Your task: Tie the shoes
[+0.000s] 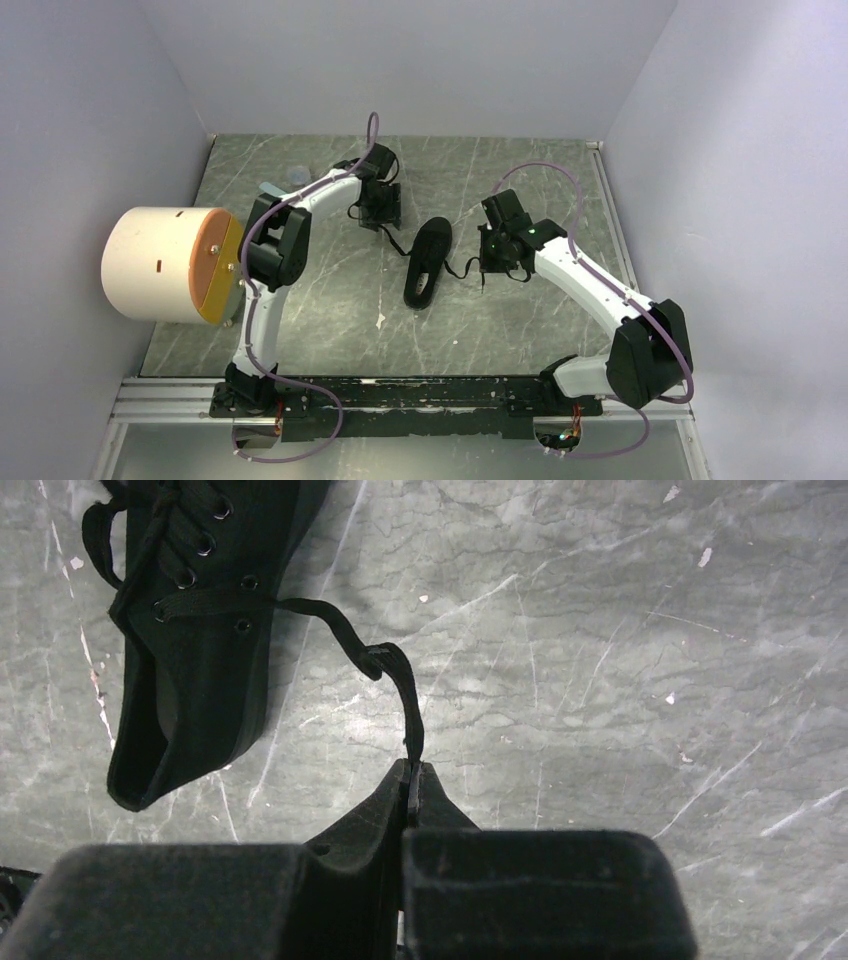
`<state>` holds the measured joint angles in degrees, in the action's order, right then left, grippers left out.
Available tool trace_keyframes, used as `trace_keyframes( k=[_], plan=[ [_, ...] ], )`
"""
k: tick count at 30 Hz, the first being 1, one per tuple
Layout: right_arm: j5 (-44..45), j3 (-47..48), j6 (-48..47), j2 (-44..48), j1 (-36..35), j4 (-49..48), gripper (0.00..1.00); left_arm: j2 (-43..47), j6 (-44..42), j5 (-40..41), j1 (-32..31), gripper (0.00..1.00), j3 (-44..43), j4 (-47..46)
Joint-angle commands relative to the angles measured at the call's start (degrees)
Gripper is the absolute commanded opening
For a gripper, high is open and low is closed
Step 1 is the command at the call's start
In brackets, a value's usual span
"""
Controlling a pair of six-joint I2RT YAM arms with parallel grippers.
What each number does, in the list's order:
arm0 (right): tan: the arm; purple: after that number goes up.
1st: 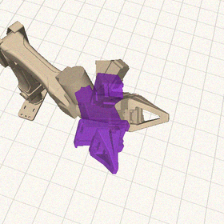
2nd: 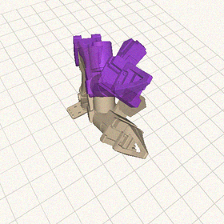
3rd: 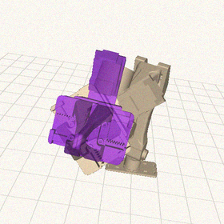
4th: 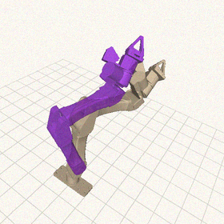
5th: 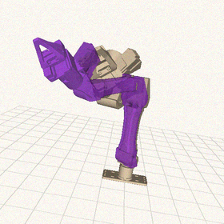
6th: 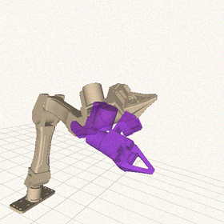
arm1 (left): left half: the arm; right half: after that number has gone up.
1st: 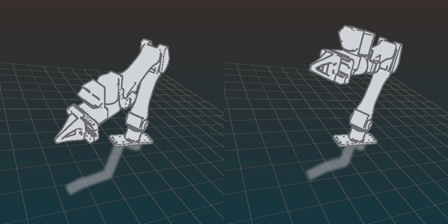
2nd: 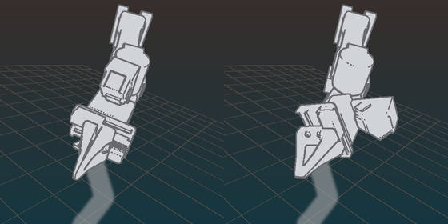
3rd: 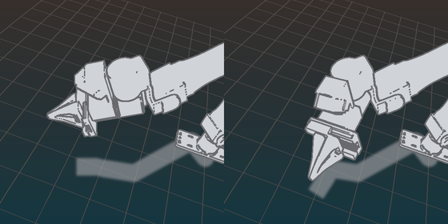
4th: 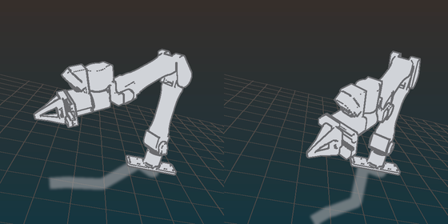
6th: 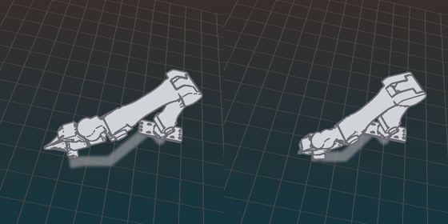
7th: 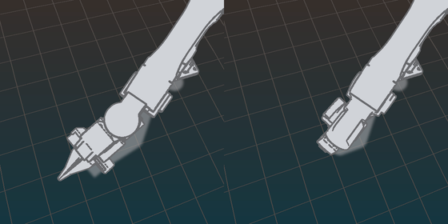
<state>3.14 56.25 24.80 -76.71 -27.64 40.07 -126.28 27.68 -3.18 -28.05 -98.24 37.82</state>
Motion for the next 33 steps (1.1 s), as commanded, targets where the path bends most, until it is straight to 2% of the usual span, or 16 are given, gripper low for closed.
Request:
trace_keyframes(
  k=[1,4,6,7,9,10,18,22,29,33],
  plan=[
    [1.5,1.3,-0.4,0.5,0.5,-1.0,0.0,-3.7,1.2,3.0,-1.9,0.58,-3.4,3.2],
    [2.1,1.3,-0.1,0.9,0.7,-0.7,0.0,-4.6,1.1,6.7,-2.3,0.49,-4.1,5.8],
    [2.7,1.2,0.3,1.5,0.8,-0.3,0.0,-3.4,0.4,7.5,-2.2,0.39,-2.6,5.3],
    [2.8,1.1,0.6,1.9,1.0,-0.2,0.0,-2.6,-0.2,7.5,-1.9,0.32,-1.6,4.7],
    [2.7,0.6,1.1,3.4,1.4,-0.2,0.0,-0.4,-1.2,6.2,-1.3,0.1,0.6,3.3],
    [2.6,0.4,1.1,4.1,1.6,-0.1,0.0,0.7,-1.7,5.3,-0.9,0.06,1.7,2.6],
    [1.8,1.3,0.0,8.0,3.1,1.5,0.0,14.3,-5.5,-3.9,0.3,0.05,12.2,-1.8],
    [-2.4,2.0,-0.7,10.4,3.2,-0.4,0.0,22.8,-5.2,-8.3,1.5,0.05,19.3,-3.6],
    [-2.9,5.4,0.6,11.7,3.2,0.0,0.0,33.2,-4.1,-10.6,2.7,0.05,26.6,-1.9],
    [-2.0,5.7,0.7,11.6,3.2,0.9,0.0,36.1,-3.6,-9.6,2.7,0.05,29.6,0.2]
  ],
)
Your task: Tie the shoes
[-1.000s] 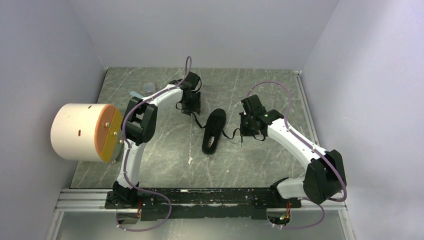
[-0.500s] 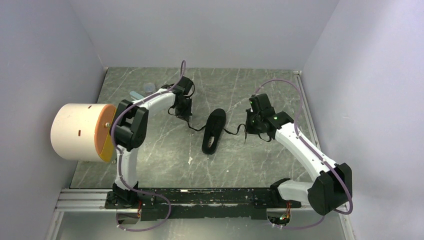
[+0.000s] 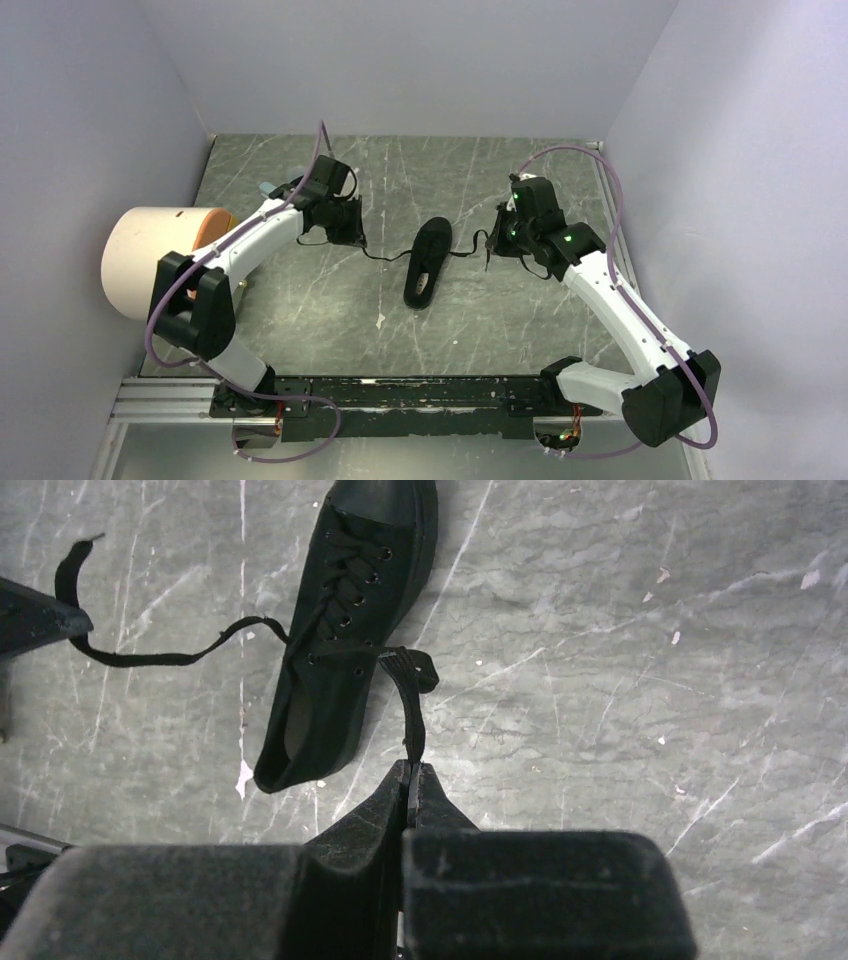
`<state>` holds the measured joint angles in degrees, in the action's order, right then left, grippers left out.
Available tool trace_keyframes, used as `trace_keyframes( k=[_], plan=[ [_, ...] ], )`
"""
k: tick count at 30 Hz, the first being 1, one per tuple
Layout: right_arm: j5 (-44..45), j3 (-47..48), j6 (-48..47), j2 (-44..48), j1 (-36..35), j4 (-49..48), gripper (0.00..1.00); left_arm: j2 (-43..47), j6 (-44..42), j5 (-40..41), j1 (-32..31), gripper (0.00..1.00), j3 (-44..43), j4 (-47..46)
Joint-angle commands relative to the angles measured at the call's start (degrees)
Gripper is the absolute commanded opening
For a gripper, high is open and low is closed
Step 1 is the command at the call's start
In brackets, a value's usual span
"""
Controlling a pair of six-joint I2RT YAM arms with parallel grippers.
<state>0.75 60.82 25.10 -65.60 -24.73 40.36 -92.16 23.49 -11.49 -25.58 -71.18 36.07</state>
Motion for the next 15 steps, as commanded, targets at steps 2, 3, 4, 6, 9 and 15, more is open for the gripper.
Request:
trace_keyframes(
  k=[2,3,4,6,9,15],
  plan=[
    [0.8,1.2,0.3,0.5,0.2,1.2,0.0,2.9,0.1,1.0,0.3,0.05,4.2,3.5],
    [0.9,1.2,0.4,0.6,0.2,1.4,0.0,2.9,-0.4,3.0,0.3,0.06,4.8,4.7],
    [1.1,1.0,0.6,0.8,0.3,1.4,0.0,2.9,-1.1,4.8,0.3,0.1,5.1,5.7],
    [0.8,0.6,0.9,1.2,0.3,1.1,0.0,2.9,-3.2,8.1,0.3,0.34,5.3,7.2],
    [-0.1,0.1,1.8,1.5,0.3,1.2,0.0,4.4,-6.5,11.0,0.3,0.65,5.8,6.6],
    [-0.5,-1.6,1.8,1.9,0.2,1.8,0.0,8.7,-19.3,-2.8,-2.6,0.68,10.5,-8.5]
  ],
)
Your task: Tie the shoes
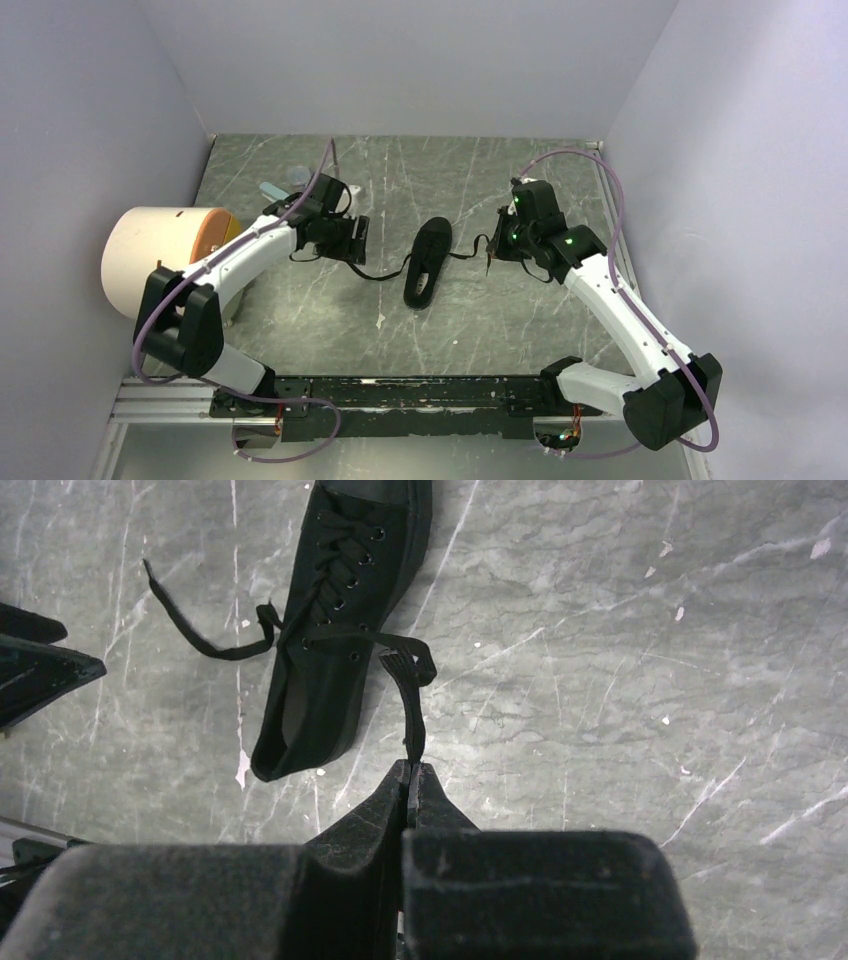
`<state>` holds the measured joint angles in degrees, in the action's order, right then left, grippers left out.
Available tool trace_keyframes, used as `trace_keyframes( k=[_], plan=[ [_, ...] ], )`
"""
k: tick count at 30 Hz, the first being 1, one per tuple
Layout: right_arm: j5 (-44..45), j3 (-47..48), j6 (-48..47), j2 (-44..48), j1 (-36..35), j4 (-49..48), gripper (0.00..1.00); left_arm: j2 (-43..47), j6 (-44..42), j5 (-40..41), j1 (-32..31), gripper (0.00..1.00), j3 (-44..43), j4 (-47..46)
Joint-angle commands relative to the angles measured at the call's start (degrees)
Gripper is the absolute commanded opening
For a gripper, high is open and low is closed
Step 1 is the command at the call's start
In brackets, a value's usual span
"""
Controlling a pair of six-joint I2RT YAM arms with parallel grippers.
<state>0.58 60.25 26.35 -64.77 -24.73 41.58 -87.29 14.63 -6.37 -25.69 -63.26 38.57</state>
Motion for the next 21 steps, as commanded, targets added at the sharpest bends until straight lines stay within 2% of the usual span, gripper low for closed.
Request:
trace_keyframes(
  k=[1,4,7,12,21],
  plan=[
    [-0.3,-1.0,0.5,1.1,0.3,0.9,0.0,4.0,-12.7,-9.2,-4.1,0.66,3.2,-13.6],
    [-0.3,-0.8,0.0,1.0,0.2,1.5,0.0,1.7,-21.3,-13.8,-8.7,0.6,4.4,-20.3],
    [-0.3,-0.7,-0.2,0.4,0.3,1.6,0.0,-3.9,-23.7,-15.6,-10.4,0.56,3.4,-23.9],
    [-0.3,0.3,-0.1,-0.4,0.2,1.7,0.0,-12.7,-24.0,-17.5,-11.1,0.52,-0.5,-25.0],
    [2.4,-2.7,0.9,1.1,0.3,4.2,0.0,-18.3,-23.3,-15.2,-11.1,0.38,-1.6,-27.5]
  ],
)
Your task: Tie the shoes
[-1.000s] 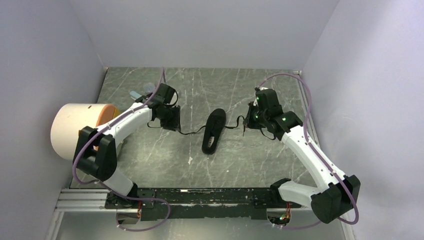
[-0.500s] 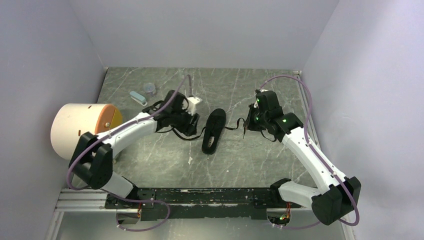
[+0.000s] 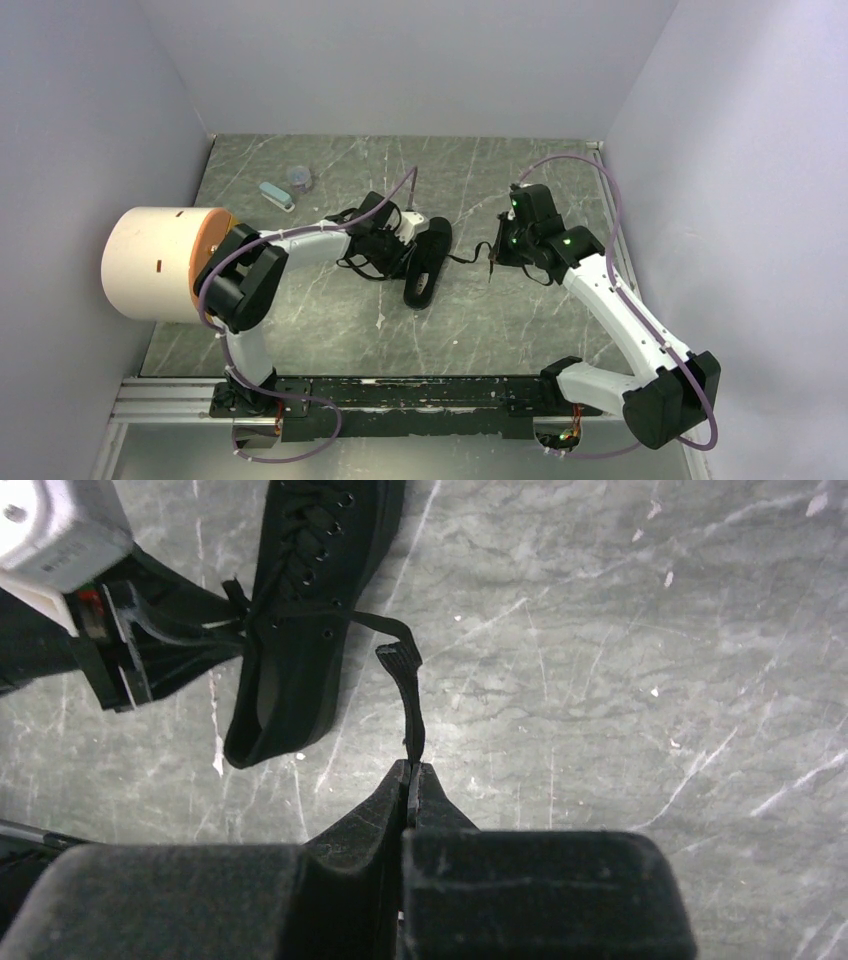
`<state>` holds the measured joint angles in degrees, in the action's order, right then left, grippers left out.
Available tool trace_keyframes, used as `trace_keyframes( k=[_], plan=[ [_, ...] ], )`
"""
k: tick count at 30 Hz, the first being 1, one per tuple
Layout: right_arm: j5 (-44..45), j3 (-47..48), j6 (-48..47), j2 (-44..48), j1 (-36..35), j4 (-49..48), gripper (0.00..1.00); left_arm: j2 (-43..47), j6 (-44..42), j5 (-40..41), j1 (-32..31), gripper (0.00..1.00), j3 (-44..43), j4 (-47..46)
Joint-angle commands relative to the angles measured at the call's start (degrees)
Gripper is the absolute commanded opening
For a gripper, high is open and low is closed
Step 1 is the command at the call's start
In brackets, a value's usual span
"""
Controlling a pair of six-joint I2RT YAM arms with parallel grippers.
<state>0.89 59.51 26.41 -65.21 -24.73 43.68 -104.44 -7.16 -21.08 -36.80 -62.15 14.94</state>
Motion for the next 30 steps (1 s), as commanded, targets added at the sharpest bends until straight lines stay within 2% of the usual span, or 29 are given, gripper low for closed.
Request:
trace_keyframes(
  k=[1,7,15,18,21,25,28,30],
  plan=[
    [2.8,-2.5,1.4,1.7,0.3,2.6,0.0,-1.5,-1.5,-0.5,0.0,0.37,-2.6,-4.0],
    [6.3,-5.1,7.7,1.2,0.3,5.2,0.0,-4.3,-0.4,3.1,0.1,0.24,-3.3,-2.8],
    [6.8,-9.4,12.3,2.3,0.4,6.8,0.05,1.0,3.0,4.7,1.0,0.05,-1.3,-4.3],
    [6.2,-10.5,12.7,3.2,0.4,6.6,0.08,2.5,3.9,3.9,1.1,0.05,-1.2,-4.0],
    [6.2,-10.0,12.0,3.0,0.3,7.6,0.17,3.5,4.9,4.3,1.1,0.05,-1.9,-2.4],
    [3.8,-9.7,9.6,3.8,0.4,7.4,0.24,6.3,5.8,5.4,1.1,0.05,-1.4,-0.3],
    [0.7,-10.6,7.4,4.5,0.4,4.2,0.14,8.8,6.8,4.2,1.3,0.05,-0.8,-0.8],
    [0.3,-10.7,6.4,4.2,0.3,2.6,0.02,9.5,7.8,2.9,1.3,0.05,-1.2,-0.8]
  ],
)
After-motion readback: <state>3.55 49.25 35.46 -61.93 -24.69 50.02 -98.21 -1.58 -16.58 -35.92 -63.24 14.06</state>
